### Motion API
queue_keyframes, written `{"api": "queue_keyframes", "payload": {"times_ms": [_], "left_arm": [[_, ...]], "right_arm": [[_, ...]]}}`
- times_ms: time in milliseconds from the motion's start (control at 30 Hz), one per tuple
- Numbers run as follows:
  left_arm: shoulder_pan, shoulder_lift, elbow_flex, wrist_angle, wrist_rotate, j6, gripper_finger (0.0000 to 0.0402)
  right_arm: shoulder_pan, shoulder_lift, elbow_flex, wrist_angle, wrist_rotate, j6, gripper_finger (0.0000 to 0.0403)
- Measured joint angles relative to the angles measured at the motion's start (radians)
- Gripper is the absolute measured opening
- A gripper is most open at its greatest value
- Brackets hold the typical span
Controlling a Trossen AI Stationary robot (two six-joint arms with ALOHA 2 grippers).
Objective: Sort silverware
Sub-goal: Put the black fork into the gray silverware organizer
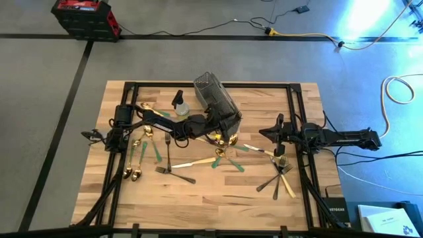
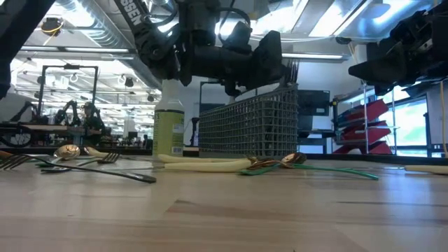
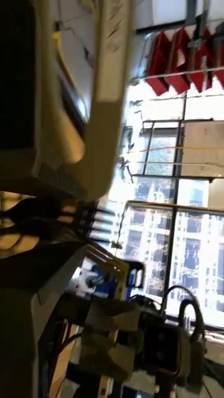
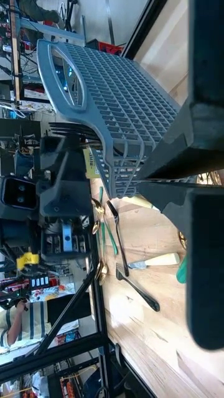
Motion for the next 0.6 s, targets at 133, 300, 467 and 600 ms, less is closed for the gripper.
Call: {"api": "queue_keyframes", "payload": {"times_ms": [133, 300, 467, 600], "left_arm": [[0.018, -0.001, 0.0, 0.009, -0.021, 0.04, 0.0107], [0.028, -0.001, 0.0, 0.01, -0.033, 0.051, 0.0107], [0.028, -0.001, 0.0, 0.013, -0.033, 0.051, 0.0107], [0.009, -0.023, 0.0, 0.002, -0.033, 0.075, 0.0107]], "right_arm": [[0.0, 0.0, 0.0, 0.0, 0.0, 0.0, 0.0], [0.0, 0.0, 0.0, 0.0, 0.0, 0.0, 0.0], [0.0, 0.0, 0.0, 0.0, 0.0, 0.0, 0.0], [0.0, 0.0, 0.0, -0.001, -0.008, 0.0, 0.0]]}}
